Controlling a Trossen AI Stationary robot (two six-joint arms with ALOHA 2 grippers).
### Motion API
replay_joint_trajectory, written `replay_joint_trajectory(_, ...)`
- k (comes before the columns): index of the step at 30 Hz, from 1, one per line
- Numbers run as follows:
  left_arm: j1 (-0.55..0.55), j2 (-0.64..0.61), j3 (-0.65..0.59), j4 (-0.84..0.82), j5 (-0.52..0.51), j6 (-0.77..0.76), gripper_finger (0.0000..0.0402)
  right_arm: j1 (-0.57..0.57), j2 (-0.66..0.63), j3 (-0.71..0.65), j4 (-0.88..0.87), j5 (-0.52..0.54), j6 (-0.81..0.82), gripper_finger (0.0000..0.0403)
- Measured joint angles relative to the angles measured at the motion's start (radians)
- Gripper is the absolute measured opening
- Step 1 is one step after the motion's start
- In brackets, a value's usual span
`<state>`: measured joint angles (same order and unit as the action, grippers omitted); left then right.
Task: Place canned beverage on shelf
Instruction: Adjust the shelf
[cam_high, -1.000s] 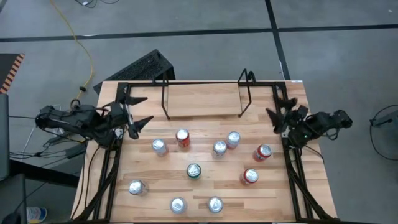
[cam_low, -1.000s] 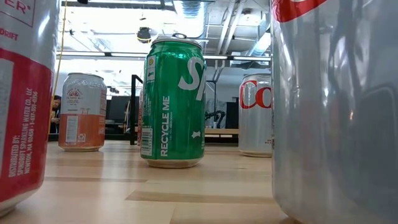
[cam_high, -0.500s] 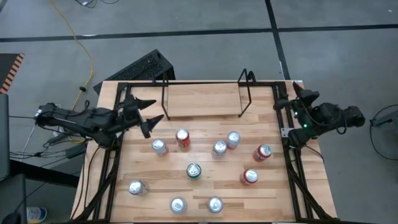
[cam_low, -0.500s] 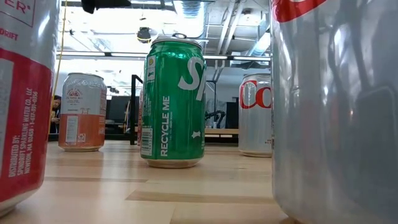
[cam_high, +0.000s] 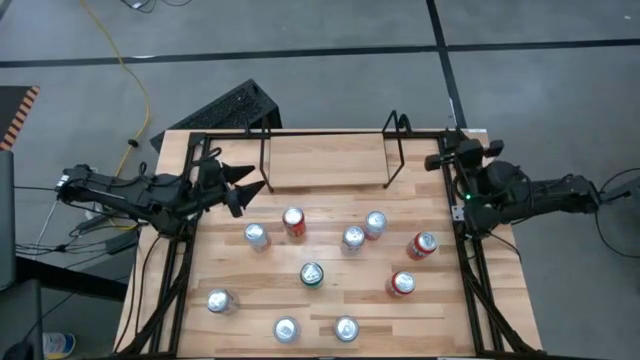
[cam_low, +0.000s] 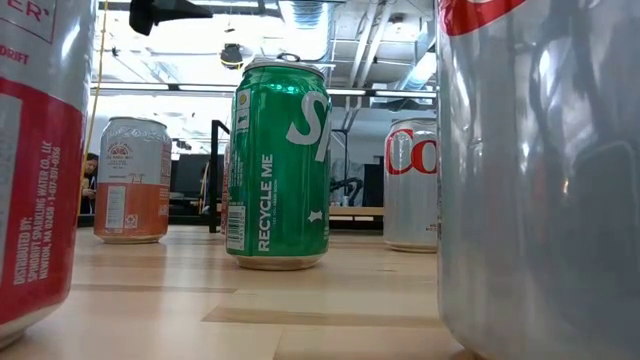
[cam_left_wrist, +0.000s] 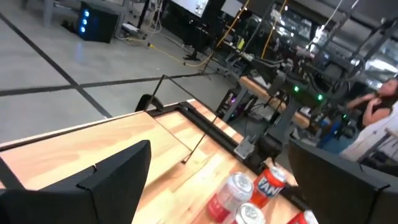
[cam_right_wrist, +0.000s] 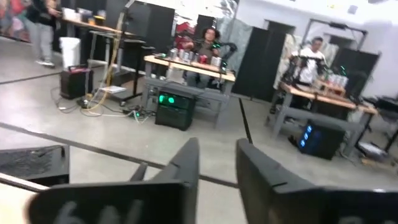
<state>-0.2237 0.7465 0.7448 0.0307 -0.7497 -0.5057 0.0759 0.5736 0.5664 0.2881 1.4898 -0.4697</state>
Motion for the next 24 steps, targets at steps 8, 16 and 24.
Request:
replay_joint_trajectory(8,0.001,0.009,0.000,0.047,-0.101,-0.012,0.0362,-0.105,0.001,0.081,-0.001,-0.067,-0.167,0.0007)
replay_joint_trajectory(16,0.001,0.043,0.000,0.060,-0.179,-0.025,0.0362,-0.224,0.001,0.119,-0.358,-0.189,0.051,0.0001)
replay_joint_trajectory(24,0.001,0.132,0.000,0.100,-0.172,-0.109,0.0362,-0.401,0.038,0.117,-0.710,-0.706,0.494,0.0000)
